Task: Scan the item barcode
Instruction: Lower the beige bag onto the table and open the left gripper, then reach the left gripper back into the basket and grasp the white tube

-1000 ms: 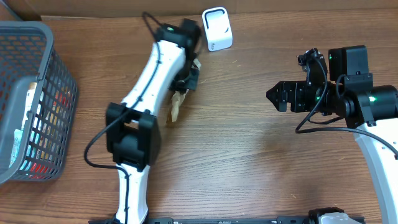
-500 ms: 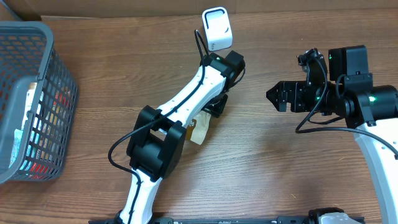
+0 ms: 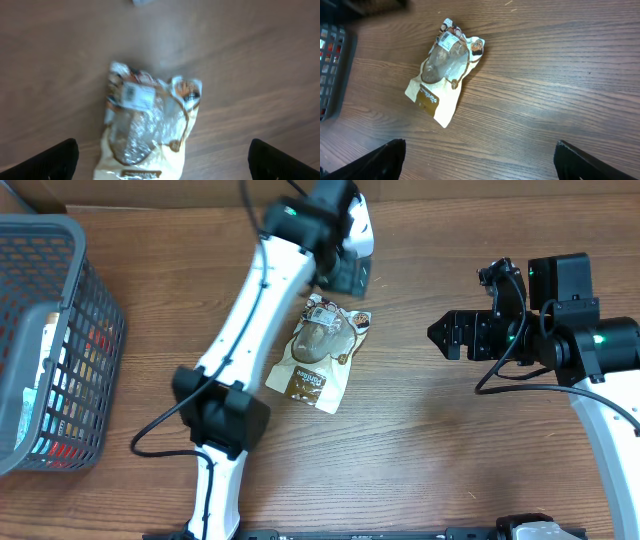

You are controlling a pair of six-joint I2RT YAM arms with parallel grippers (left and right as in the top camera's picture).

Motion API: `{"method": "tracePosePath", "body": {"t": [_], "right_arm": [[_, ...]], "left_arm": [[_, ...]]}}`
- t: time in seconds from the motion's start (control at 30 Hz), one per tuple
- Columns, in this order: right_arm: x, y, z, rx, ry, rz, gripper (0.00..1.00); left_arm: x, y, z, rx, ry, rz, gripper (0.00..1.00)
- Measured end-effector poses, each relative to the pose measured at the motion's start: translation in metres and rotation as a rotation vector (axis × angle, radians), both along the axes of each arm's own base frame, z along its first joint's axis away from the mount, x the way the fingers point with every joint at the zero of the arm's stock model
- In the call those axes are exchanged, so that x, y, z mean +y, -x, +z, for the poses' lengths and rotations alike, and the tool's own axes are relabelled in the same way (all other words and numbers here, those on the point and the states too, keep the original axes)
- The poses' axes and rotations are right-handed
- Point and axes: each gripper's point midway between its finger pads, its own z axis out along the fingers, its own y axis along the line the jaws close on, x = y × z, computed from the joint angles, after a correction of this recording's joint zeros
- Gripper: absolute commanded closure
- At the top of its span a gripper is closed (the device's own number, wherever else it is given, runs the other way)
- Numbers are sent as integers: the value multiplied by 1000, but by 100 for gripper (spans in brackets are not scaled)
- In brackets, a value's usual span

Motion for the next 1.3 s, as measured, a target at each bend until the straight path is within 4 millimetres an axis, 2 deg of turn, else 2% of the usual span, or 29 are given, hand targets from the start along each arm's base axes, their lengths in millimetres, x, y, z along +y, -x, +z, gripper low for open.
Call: {"method": "tracePosePath", "body": {"t": [0.03, 0.07, 0.17, 0.2, 0.23, 0.3, 0.37, 0.4, 0.47, 0.57, 0.67, 0.77, 0.93, 1.0, 1.2, 1.3], "right_arm": [[0, 0, 0, 0, 0, 0, 4], [0, 0, 0, 1, 0, 0, 4], [0, 0, 0, 1, 1, 0, 3], [0, 0, 0, 1, 0, 0, 3], [0, 0, 0, 1, 0, 0, 2], [0, 0, 0, 0, 1, 0, 2], [0, 0, 0, 1, 0, 0, 2], [0, 0, 0, 0, 0, 0, 2], [0, 0, 0, 2, 0, 0, 2], [0, 0, 0, 2, 1, 0, 2], [0, 0, 0, 2, 0, 0, 1], [0, 0, 0, 2, 0, 0, 1], [0, 1, -1, 5, 0, 0, 1], [0, 1, -1, 4, 0, 0, 1], [0, 1, -1, 5, 1, 0, 0], [0, 1, 0, 4, 1, 0, 0]], "left_arm": [[12, -6, 21, -40, 25, 25, 0], [20, -11, 32, -66, 35, 40, 0], [71, -18, 78, -158, 55, 110, 0], [101, -18, 97, -196, 58, 160, 0], [114, -18, 104, -213, 57, 184, 0], [164, -10, 126, -255, 53, 277, 0], [228, -4, 155, -352, 60, 399, 0], [248, 0, 161, -370, 58, 442, 0], [304, 16, 173, -406, 57, 559, 0], [357, 36, 178, -421, 54, 679, 0], [406, 57, 175, -418, 42, 795, 0], [447, 80, 163, -378, 28, 903, 0], [492, 109, 123, -224, -55, 1046, 0], [501, 110, 105, -168, -70, 1065, 0], [525, 89, 51, -100, -85, 1064, 0], [535, 79, 18, -70, -103, 1020, 5]]}}
